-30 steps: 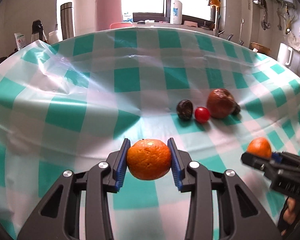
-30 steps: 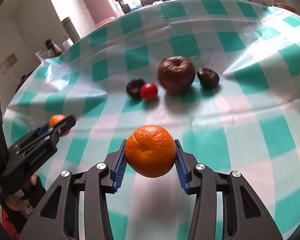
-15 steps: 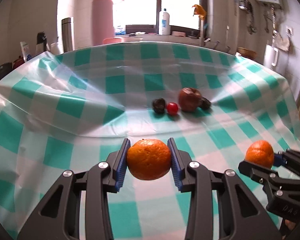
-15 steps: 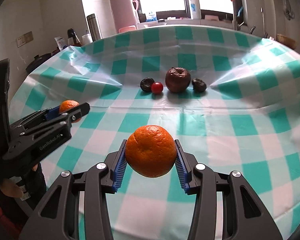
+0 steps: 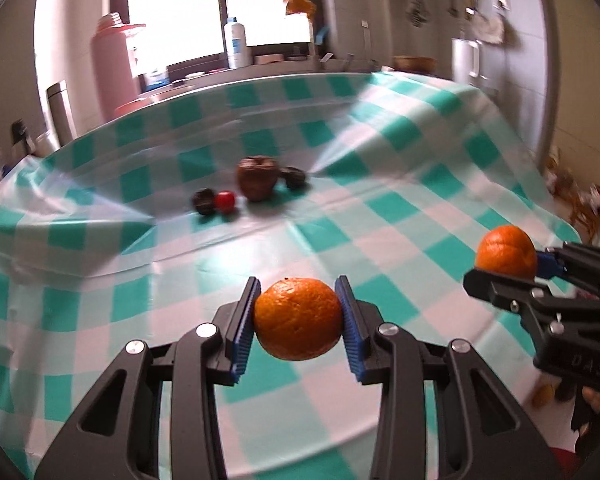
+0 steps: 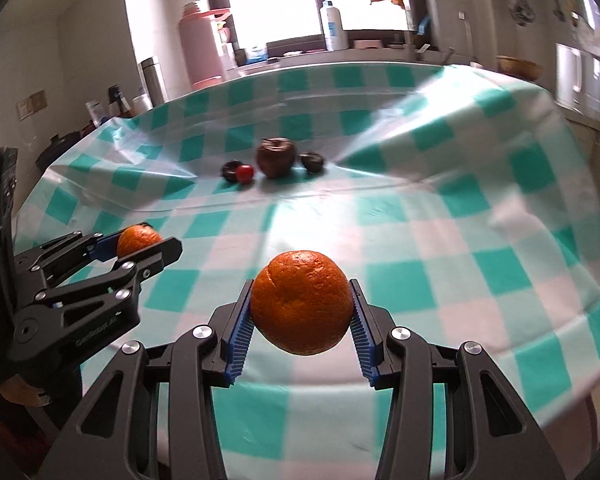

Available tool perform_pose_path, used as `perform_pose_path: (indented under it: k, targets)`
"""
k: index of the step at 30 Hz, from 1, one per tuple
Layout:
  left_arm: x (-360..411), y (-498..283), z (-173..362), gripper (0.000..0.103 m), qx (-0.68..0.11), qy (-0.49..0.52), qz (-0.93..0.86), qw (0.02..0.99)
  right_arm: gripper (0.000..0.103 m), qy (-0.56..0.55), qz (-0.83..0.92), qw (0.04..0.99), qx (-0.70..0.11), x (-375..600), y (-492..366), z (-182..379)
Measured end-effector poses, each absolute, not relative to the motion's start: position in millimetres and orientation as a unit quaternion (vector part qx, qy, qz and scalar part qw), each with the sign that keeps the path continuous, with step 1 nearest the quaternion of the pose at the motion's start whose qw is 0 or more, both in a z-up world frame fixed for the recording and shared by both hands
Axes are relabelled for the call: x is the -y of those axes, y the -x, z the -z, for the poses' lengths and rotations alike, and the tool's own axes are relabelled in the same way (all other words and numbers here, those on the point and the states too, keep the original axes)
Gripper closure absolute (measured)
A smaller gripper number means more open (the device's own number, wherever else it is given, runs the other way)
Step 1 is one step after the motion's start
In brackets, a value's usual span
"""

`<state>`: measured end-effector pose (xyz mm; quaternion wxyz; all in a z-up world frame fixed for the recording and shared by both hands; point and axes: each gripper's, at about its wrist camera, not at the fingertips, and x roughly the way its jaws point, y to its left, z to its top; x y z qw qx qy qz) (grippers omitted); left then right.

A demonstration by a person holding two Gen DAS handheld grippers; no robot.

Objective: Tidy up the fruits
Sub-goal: 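Lift both held oranges up from the tablecloth, then carry both oranges into the white box and open both tools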

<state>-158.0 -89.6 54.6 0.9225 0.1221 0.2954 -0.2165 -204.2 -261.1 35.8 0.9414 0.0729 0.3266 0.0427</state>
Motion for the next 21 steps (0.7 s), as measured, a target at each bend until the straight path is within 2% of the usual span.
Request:
perform_pose_path:
  k: [21]
  targets:
    - [237.8,271.7,-12.6,0.064,-0.281,-0.298,0.369,0.834,0.058,-0.156,0.099,0.921,-0.343,399.8,323.9,24.4]
